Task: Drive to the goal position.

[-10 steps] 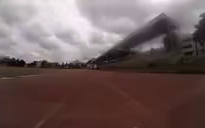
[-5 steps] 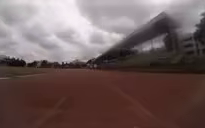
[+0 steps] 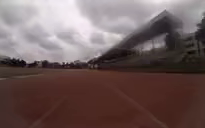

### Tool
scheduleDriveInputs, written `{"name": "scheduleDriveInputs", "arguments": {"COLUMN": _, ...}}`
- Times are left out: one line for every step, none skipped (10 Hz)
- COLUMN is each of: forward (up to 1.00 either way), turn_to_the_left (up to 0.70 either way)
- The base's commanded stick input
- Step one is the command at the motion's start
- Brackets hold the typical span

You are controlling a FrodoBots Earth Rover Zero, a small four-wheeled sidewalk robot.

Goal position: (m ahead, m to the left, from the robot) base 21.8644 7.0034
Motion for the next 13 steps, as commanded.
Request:
{"name": "scheduleDriveInputs", "arguments": {"forward": 0.70, "turn_to_the_left": 0.00}}
{"name": "scheduleDriveInputs", "arguments": {"forward": 0.70, "turn_to_the_left": 0.00}}
{"name": "scheduleDriveInputs", "arguments": {"forward": 0.70, "turn_to_the_left": 0.00}}
{"name": "scheduleDriveInputs", "arguments": {"forward": 0.70, "turn_to_the_left": 0.00}}
{"name": "scheduleDriveInputs", "arguments": {"forward": 0.70, "turn_to_the_left": 0.00}}
{"name": "scheduleDriveInputs", "arguments": {"forward": 0.70, "turn_to_the_left": 0.00}}
{"name": "scheduleDriveInputs", "arguments": {"forward": 0.70, "turn_to_the_left": 0.00}}
{"name": "scheduleDriveInputs", "arguments": {"forward": 0.70, "turn_to_the_left": 0.00}}
{"name": "scheduleDriveInputs", "arguments": {"forward": 0.70, "turn_to_the_left": 0.00}}
{"name": "scheduleDriveInputs", "arguments": {"forward": 0.70, "turn_to_the_left": 0.00}}
{"name": "scheduleDriveInputs", "arguments": {"forward": 0.70, "turn_to_the_left": 0.00}}
{"name": "scheduleDriveInputs", "arguments": {"forward": 0.70, "turn_to_the_left": 0.00}}
{"name": "scheduleDriveInputs", "arguments": {"forward": 0.70, "turn_to_the_left": 0.00}}
